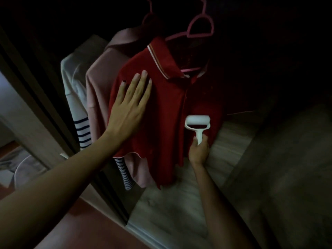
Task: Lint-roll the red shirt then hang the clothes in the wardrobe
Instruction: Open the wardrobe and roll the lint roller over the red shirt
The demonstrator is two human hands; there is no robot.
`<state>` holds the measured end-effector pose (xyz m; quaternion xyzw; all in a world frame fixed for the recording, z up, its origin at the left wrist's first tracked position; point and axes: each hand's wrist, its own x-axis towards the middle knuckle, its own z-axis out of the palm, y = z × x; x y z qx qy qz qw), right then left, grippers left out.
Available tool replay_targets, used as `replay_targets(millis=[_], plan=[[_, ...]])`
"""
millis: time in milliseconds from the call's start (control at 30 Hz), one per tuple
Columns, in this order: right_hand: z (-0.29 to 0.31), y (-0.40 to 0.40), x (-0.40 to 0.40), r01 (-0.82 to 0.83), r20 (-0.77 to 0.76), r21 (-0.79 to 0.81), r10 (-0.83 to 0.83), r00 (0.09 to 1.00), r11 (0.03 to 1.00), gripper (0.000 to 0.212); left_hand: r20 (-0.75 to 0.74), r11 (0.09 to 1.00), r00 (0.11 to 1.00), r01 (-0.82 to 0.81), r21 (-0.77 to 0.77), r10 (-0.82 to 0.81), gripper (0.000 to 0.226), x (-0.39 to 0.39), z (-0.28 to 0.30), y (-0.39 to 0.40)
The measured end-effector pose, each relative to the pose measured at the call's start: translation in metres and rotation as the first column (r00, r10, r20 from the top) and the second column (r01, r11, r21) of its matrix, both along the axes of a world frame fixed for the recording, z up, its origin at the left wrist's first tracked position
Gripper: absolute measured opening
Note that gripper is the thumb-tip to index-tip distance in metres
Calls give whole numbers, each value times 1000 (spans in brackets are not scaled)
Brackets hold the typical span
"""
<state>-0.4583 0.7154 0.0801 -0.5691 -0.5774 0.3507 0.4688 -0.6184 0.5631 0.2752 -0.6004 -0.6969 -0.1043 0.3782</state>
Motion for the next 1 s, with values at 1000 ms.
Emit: replay_targets(millis=[1000], plan=[[-92, -101, -17, -199, 179, 4, 195, 964, 980, 32, 50, 986, 998, -33, -164, 42, 68, 7, -42, -9]])
